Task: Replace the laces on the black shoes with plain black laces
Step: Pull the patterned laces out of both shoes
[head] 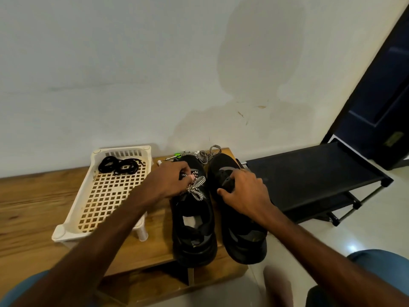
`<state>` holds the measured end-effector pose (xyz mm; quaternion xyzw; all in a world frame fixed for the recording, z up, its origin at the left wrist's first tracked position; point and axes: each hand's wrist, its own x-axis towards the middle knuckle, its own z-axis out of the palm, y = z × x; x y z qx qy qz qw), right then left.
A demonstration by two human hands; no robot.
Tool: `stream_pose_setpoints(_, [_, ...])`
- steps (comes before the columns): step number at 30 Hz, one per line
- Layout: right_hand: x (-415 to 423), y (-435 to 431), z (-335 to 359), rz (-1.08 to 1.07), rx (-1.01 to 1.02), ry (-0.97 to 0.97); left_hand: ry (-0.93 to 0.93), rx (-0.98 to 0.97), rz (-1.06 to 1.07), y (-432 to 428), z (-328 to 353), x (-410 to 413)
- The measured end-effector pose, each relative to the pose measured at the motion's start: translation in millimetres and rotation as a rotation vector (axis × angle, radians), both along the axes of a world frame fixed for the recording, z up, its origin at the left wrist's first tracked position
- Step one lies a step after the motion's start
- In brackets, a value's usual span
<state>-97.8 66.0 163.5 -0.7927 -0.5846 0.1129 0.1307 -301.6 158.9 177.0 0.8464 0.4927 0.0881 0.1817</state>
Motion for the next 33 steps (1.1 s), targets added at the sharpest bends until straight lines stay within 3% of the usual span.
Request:
stream_pose_setpoints(3, [-1, 3, -1, -0.003, 0.014, -0.011, 0.002, -0.012, -0.074, 11, -1, -7])
stream_pose_setpoints(8, [-4, 7, -2, -0.013, 0.098, 0.006, -0.158, -0.11, -0.074, 16, -4, -10])
stream_pose_setpoints(13, [-10, 20, 5, 0.021, 0.27, 0.029, -0.232, -0.044, -0.046, 13, -1, -12])
stream_pose_setpoints(20, [5, 48, 8, -0.014, 0.119, 0.092, -0.233, -0.044, -0.049, 9, 11, -13])
stream_pose_setpoints(33, [-6, 46, 0, 0.002, 0.096, -0.054, -0.248, 0.027, 0.052, 30, -9, -9])
